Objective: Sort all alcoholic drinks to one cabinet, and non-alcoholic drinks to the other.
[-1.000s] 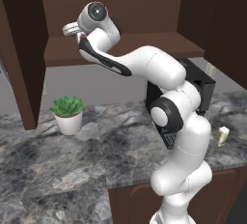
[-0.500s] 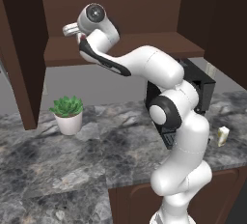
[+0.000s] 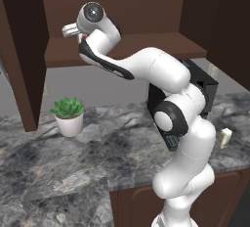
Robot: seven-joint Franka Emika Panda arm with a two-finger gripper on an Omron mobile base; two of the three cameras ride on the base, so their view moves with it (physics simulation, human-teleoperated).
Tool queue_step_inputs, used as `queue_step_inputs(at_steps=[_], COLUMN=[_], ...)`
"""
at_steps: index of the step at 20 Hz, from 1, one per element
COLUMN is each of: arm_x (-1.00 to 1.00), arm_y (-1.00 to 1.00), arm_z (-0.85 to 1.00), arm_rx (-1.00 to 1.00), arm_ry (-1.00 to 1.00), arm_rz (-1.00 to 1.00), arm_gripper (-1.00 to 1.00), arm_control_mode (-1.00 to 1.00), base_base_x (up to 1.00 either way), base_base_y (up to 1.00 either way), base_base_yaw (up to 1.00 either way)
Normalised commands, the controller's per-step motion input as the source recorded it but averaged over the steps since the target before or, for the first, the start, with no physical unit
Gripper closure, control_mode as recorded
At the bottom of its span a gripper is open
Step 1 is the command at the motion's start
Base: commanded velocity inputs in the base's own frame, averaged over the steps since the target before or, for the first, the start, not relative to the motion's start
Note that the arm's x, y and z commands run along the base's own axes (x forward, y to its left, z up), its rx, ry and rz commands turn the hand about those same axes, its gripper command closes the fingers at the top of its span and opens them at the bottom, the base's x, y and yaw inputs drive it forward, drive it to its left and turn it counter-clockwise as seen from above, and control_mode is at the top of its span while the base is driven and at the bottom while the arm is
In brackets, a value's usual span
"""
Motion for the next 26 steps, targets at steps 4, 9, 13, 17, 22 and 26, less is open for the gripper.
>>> queue_step_inputs(at_steps=[4,9,13,17,22,26], arm_x=[-0.4,-0.53,-0.58,-0.58,-0.56,-0.53], arm_y=[-0.09,-0.19,-0.23,-0.23,-0.25,-0.27], arm_z=[0.01,0.0,0.0,0.0,0.0,0.01], arm_rx=[0.0,0.0,0.0,0.0,0.0,0.0], arm_ry=[0.01,0.0,0.0,0.0,0.0,0.0], arm_rz=[-0.03,-0.02,-0.01,0.0,0.0,0.0], arm_gripper=[-1.0,-1.0,-1.0,-1.0,-1.0,-1.0], arm_control_mode=[-1.0,-1.0,-1.0,-1.0,-1.0,-1.0], base_base_x=[0.0,0.0,0.0,0.0,0.0,0.0], base_base_y=[0.0,0.0,0.0,0.0,0.0,0.0], base_base_yaw=[0.0,0.0,0.0,0.0,0.0,0.0])
